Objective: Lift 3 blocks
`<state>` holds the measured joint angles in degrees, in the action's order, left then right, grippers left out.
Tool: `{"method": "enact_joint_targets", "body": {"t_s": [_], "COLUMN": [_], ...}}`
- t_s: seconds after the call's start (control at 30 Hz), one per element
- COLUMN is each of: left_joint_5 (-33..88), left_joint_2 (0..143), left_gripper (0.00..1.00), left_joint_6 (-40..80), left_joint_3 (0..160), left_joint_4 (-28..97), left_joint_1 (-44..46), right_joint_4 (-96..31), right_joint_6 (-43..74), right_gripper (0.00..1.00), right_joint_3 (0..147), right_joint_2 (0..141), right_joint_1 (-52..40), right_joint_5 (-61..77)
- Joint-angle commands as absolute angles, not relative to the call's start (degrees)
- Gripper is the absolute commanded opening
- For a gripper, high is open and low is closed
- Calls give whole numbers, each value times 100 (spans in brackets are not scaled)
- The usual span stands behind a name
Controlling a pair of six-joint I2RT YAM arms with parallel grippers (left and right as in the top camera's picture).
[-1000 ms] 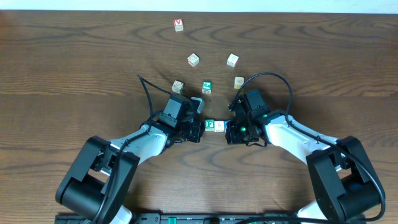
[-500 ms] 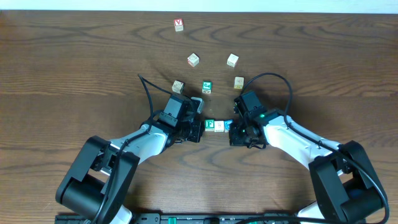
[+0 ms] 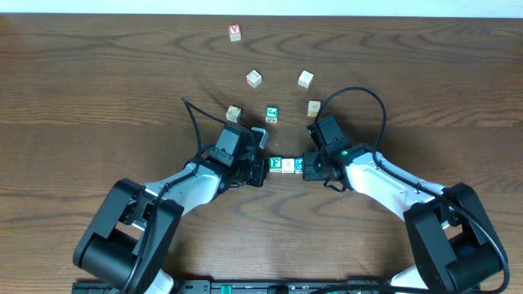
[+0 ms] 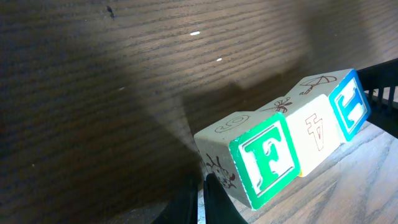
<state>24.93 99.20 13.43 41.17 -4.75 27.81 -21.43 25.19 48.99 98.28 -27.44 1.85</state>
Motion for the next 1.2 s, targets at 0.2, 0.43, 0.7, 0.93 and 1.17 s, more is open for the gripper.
{"method": "enact_joint_targets", "body": {"t_s": [0.2, 0.43, 0.7, 0.93, 1.17], "left_joint_5": [2134, 2134, 2132, 2119, 1234], "left_joint_2": [9996, 9996, 9996, 9996, 9996], "left_gripper": [8, 8, 8, 8, 8], "left_joint_6": [1249, 1249, 1249, 1249, 1280], "left_joint_3": [4084, 4084, 4084, 4084, 4084], "left_joint_4": [-351, -351, -351, -351, -351], "left_joint_1": [2773, 2773, 2773, 2773, 2773], "right_joint_4": [-2163, -2156, -2141, -2182, -2714], "right_joint_6": [2388, 2349, 2351, 2351, 2805], "right_gripper": [1, 1, 1, 1, 1], "right_joint_3": [4713, 4713, 4713, 4713, 4713], "right_joint_2": [10073, 10073, 10073, 10073, 10073], "right_joint_1": [-2709, -2709, -2709, -2709, -2689], "right_joint_5": [508, 803, 934, 808, -285]}}
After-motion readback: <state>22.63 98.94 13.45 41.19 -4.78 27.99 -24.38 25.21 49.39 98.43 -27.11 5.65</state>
